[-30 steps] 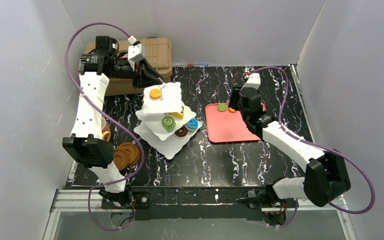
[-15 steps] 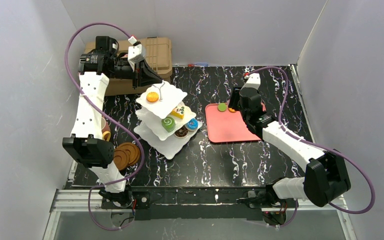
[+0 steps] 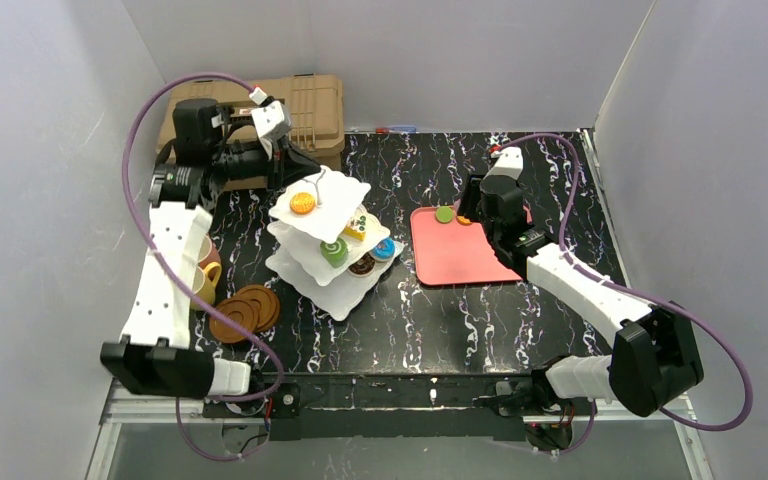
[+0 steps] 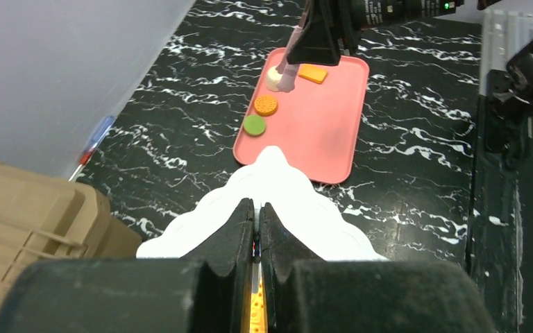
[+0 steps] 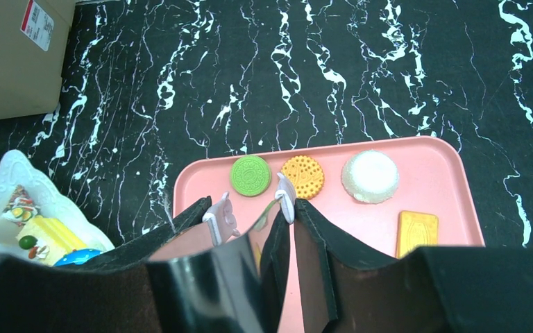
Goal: Serve the afternoon tea
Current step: Adjust the desert table at the center of the board.
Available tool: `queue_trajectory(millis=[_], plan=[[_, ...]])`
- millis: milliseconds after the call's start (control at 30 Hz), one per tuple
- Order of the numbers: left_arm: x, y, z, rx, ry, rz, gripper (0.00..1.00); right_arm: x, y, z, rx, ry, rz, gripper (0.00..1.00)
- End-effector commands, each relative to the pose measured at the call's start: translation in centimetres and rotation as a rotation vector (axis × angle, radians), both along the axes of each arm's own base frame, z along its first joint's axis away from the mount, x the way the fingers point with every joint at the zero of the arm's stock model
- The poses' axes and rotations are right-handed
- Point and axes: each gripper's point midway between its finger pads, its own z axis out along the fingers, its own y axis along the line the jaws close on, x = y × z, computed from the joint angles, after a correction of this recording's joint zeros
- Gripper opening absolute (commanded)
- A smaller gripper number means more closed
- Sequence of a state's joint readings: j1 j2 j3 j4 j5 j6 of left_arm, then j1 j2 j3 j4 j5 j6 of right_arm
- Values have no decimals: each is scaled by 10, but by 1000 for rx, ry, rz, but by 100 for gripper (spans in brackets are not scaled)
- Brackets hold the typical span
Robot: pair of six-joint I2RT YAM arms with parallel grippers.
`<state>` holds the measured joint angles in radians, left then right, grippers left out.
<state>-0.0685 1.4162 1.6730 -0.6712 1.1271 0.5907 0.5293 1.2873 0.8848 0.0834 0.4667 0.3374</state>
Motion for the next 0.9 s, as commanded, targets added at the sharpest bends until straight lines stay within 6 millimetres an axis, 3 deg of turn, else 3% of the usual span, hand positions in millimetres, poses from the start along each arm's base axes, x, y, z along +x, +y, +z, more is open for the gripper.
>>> queue_trajectory(millis=[0, 233, 400, 633, 867], plan=[[-3, -4, 59, -86, -181, 143, 0, 0, -4, 17, 37, -51, -15, 53], [6, -8, 72, -106, -180, 277, 0, -1, -3, 15, 40, -47, -13, 53], [16, -3, 71, -99, -185, 385, 0, -2, -6, 14, 32, -47, -21, 53], [8, -10, 58, -82, -182, 487, 0, 0, -7, 11, 24, -45, -28, 53], [6, -10, 58, -75, -227, 578, 0, 5, -6, 6, 13, -39, -35, 54]])
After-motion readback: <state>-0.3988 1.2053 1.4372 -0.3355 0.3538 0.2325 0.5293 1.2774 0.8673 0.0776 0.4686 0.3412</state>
